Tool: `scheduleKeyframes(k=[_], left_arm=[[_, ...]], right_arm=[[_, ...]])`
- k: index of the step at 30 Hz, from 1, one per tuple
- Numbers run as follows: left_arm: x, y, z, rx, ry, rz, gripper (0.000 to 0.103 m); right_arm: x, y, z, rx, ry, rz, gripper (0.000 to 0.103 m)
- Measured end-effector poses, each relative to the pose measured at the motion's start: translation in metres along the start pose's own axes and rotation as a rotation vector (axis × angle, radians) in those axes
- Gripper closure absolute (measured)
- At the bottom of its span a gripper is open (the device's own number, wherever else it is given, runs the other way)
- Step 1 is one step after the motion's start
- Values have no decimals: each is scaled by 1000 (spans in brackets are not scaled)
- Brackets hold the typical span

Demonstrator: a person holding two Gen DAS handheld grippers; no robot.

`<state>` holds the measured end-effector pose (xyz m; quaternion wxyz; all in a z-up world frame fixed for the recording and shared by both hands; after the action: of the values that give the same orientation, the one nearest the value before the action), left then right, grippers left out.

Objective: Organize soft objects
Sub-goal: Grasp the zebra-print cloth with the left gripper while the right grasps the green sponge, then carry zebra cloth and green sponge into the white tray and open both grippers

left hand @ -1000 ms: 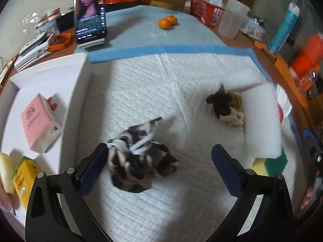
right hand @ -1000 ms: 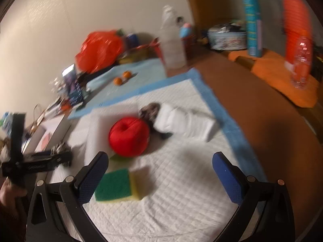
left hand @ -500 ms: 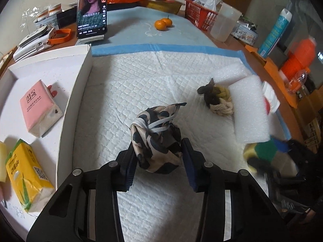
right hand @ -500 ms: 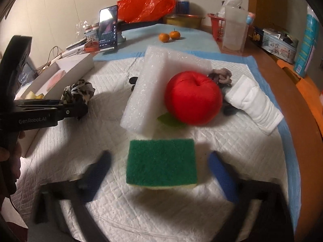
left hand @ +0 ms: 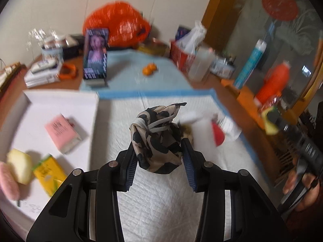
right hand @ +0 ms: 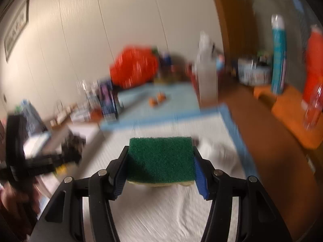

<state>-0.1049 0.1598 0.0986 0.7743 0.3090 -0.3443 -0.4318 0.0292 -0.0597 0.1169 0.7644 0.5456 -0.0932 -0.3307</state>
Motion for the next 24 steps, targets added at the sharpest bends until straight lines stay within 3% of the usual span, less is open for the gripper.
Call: scheduleKeyframes(k=[7, 14, 24], left_arm=[[-29, 21, 57, 126, 51, 46, 62], [-66, 16, 80, 150, 95, 109, 62], [-90, 14, 102, 185, 125, 136, 62]], right_arm=[[-35, 47, 33, 208, 81, -37, 45], [-60, 39, 16, 160, 141, -33, 45], [-93, 36, 8, 141, 190, 10, 45]])
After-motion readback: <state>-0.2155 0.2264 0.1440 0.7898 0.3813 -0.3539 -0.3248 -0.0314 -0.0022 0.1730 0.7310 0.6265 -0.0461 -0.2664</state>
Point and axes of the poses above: each gripper's, at about its wrist camera, not at the fingertips, and z roughly against the way its jaws point, x to its right, y to its top, the point moved 3 cm from there along -z, roughly the way its jaws point, and after that the axes turned 6 degrees about x, right-handed, at the moved point
